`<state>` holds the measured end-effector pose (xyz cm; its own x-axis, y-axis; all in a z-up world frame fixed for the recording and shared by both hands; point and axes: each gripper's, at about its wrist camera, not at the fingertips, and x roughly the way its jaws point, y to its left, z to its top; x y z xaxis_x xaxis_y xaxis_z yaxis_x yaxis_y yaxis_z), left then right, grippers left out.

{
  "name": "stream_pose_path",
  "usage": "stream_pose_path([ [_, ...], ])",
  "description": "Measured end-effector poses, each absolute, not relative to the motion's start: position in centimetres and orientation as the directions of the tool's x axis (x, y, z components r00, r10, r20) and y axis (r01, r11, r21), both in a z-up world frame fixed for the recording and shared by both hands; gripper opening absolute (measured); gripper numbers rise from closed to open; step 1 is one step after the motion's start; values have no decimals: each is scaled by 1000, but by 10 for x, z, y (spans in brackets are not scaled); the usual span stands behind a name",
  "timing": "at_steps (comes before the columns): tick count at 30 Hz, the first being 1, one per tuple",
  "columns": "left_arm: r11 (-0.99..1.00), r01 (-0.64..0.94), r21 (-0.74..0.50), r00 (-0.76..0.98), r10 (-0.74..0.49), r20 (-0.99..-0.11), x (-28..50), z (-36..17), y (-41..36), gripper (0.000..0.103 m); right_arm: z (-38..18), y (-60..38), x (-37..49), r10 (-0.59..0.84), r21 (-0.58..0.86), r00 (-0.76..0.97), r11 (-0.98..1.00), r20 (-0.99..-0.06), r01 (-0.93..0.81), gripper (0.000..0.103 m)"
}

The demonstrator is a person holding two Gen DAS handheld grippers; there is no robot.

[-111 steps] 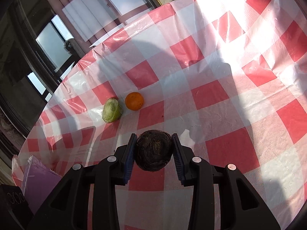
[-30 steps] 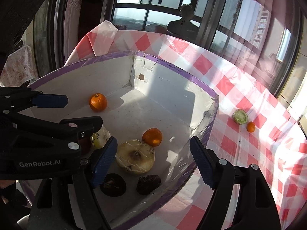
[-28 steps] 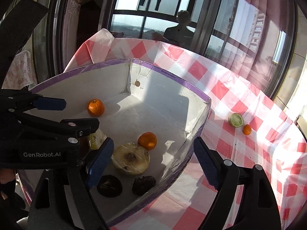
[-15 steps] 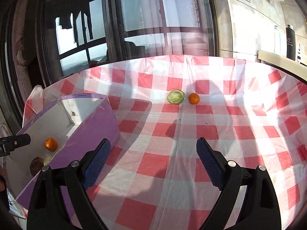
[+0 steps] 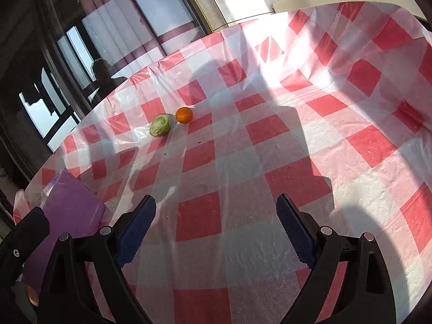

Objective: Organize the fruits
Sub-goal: 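Move both grippers back to the green slice and orange on the cloth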

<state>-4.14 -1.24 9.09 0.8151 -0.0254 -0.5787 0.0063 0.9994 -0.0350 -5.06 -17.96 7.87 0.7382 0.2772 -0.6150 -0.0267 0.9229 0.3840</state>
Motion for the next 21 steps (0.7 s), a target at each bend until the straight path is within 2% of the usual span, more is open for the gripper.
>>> stream_pose_path([
  [4,975,-139,-173,744,-13,-669,33,48,10,101,75,-185,-51,326,439,733,898,-598,-41,88],
  [8,926,-261,-271,724,3,-689,72,24,37,101,80,-173,-56,353,403,737,907,-576,-120,88],
  [12,898,-255,-358,753,-47,-656,73,21,52,101,81,-167,-57,359,379,732,913,-579,-148,88],
  [17,889,-217,-404,776,-94,-624,68,22,55,101,76,-181,-38,380,441,710,891,-593,-109,88],
  [21,887,-215,-409,763,-109,-638,74,18,55,101,78,-186,6,300,375,723,925,-623,-61,88],
])
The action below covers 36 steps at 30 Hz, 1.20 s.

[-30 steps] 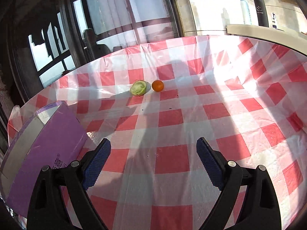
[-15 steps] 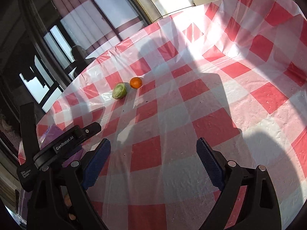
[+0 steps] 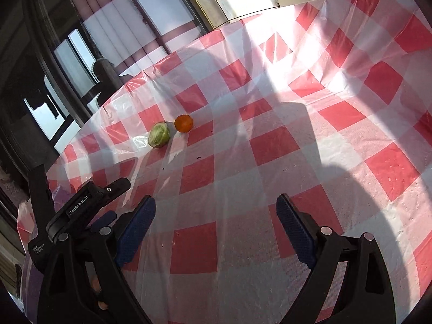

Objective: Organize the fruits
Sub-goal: 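Move both grippers back to the green slice and orange on the cloth, then grasp the orange with the right gripper while the left grasps the bagged green slice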

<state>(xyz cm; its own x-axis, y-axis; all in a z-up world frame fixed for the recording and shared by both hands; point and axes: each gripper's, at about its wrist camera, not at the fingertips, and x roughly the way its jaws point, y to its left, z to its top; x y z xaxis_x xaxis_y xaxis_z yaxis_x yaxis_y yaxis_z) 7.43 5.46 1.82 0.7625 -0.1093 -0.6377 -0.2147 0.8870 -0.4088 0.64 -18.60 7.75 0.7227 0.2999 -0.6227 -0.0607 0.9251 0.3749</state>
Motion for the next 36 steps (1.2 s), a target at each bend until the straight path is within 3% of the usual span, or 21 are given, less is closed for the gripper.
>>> stream_pose_path([
  [7,885,-220,-409,772,-98,-628,73,17,54,101,63,-149,129,171,156,635,984,-753,-80,88],
  [13,900,-212,-381,767,-88,-636,76,16,50,101,54,-81,201,210,50,588,960,-781,-276,88],
  [21,906,-217,-364,758,-79,-648,80,13,48,101,40,-21,243,131,-109,553,919,-823,-380,76],
  [24,904,-216,-369,755,-85,-650,80,12,49,101,40,-26,253,169,-48,538,930,-826,-365,62],
  [26,899,-218,-380,753,-93,-652,82,11,51,101,42,-32,249,164,-48,552,936,-818,-350,40],
  [33,880,-232,-414,751,-109,-652,82,9,58,101,60,-88,185,243,92,609,959,-755,-269,40],
  [36,884,-230,-406,750,-105,-653,83,9,57,101,69,-135,157,332,276,641,942,-692,-189,40],
])
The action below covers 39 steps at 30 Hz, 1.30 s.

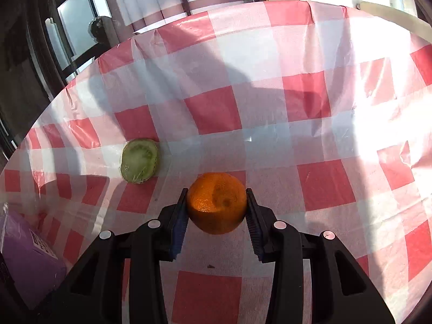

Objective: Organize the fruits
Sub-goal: 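Grasp the orange with the right gripper while the left grasps the bagged green slice, then carry the green slice and orange toward the white box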

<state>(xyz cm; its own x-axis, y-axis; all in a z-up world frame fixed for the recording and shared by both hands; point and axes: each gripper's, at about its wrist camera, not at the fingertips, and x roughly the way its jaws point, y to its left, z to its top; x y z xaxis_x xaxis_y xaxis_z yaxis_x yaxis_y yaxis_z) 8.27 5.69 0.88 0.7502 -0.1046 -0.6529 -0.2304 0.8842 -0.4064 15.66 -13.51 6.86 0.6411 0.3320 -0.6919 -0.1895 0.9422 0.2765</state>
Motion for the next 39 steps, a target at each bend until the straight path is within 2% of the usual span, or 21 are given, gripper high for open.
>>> stream_pose_path([
  [4,888,-227,-399,749,-103,-655,82,10,56,101,57,-194,137,401,503,688,862,-605,-59,40],
  [5,889,-224,-399,751,-103,-652,82,10,56,101,61,-199,135,412,540,711,840,-569,-54,40],
  [7,891,-221,-396,757,-100,-646,79,11,56,101,57,-204,138,415,559,715,828,-562,-41,40],
  [12,895,-216,-391,750,-104,-653,78,11,55,101,62,-186,142,401,511,719,856,-568,-73,40],
  [17,894,-266,-360,731,-56,-680,82,12,55,101,70,-176,128,302,423,791,904,-532,-61,40],
  [21,880,-325,-346,704,-20,-710,110,16,59,101,72,-183,124,289,435,809,899,-511,-47,40],
  [27,906,-355,-230,681,82,-728,187,28,51,101,72,-183,125,293,437,814,898,-502,-54,40],
  [35,935,-353,27,579,242,-779,269,17,49,100,71,-183,126,295,439,812,897,-504,-53,40],
  [37,937,-349,32,562,236,-793,279,11,58,100,71,-183,126,294,439,812,897,-504,-52,40],
  [38,940,-342,1,558,204,-804,283,9,63,95,71,-183,126,295,438,812,897,-505,-53,40],
  [39,938,-347,-3,567,208,-797,284,11,67,95,71,-183,127,295,438,811,897,-505,-54,40],
])
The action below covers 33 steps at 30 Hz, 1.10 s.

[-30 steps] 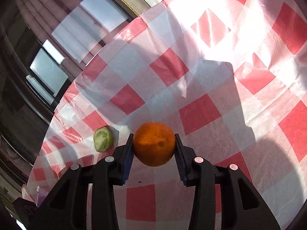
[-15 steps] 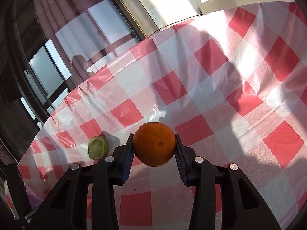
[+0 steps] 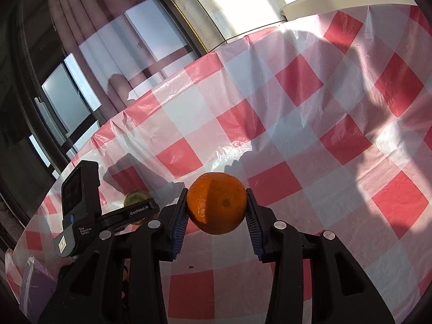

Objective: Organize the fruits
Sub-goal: 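Carry the green slice and orange toward the white box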

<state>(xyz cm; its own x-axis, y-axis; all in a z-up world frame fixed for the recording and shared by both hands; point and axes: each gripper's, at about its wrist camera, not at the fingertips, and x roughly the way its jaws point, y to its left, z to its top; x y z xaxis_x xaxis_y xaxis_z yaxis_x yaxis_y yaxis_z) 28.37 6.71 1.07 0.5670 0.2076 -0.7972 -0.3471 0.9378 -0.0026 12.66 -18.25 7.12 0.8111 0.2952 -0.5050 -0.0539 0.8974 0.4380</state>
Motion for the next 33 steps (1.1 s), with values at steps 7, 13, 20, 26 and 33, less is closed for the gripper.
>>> stream_pose_path([
  [7,967,-256,-17,613,149,-776,263,15,60,58,71,-182,126,299,439,809,897,-506,-57,41],
  [13,953,-256,-164,730,79,-679,159,30,57,58,71,-181,127,302,438,807,897,-508,-60,41],
  [20,956,-172,-239,774,-20,-633,52,34,36,58,71,-180,128,304,435,802,898,-514,-62,40],
  [26,951,-111,-290,776,-99,-623,30,21,27,58,71,-179,128,307,432,800,899,-516,-66,41],
  [33,934,-87,-347,773,-157,-615,42,17,35,58,70,-177,129,318,433,794,898,-517,-78,41],
])
